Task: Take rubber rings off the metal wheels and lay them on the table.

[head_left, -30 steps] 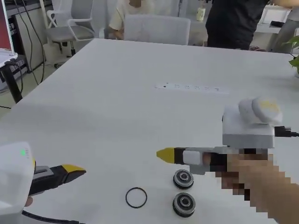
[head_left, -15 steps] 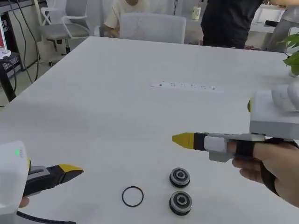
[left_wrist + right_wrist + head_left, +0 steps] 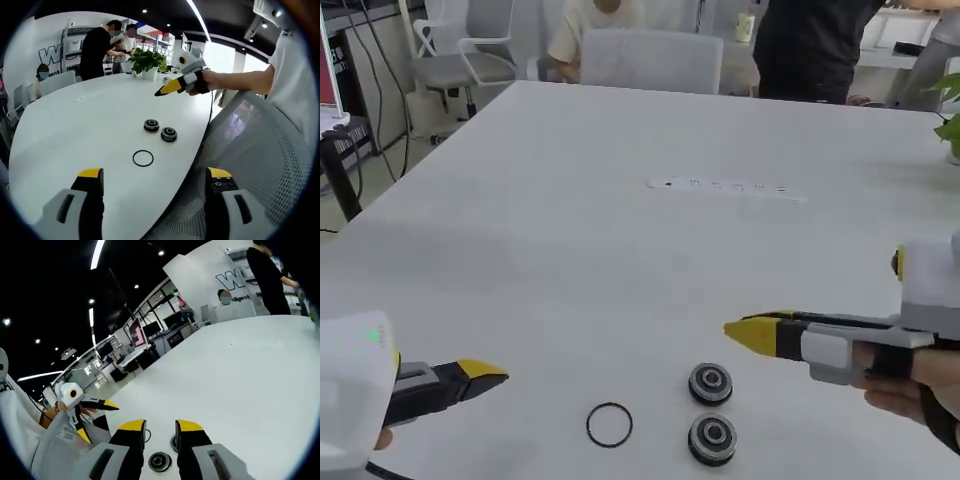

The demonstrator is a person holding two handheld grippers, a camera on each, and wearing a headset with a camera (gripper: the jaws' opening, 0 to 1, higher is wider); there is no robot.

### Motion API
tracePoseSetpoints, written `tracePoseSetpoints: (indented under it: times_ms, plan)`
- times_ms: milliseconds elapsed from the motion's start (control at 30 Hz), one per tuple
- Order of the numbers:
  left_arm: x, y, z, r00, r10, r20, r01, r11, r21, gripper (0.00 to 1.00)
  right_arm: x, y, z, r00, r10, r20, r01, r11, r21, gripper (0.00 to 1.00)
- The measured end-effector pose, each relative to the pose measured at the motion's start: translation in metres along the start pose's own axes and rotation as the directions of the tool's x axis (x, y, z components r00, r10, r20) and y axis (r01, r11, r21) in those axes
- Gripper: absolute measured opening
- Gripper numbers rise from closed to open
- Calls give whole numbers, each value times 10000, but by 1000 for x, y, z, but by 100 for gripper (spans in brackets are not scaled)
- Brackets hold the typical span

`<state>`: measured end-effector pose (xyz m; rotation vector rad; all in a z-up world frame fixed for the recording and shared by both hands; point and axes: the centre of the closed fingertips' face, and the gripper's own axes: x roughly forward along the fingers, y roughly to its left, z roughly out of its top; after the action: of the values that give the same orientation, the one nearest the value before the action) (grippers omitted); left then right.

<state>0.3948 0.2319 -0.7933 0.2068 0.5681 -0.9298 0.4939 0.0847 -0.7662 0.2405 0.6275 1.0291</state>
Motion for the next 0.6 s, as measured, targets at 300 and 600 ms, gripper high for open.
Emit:
tracePoseSetpoints:
  times_ms: [300,600]
  plan:
    - [-1,0,1,9997,33,-243,-26,9996,276,82,-1,-16,-21,9956,-473,-813,425,9973,-599,23]
    - [-2,-3,18,9991,30,-426,13,9948,1018,80,4,-13,-39,9862,-192,-1646,37,9956,-936,25]
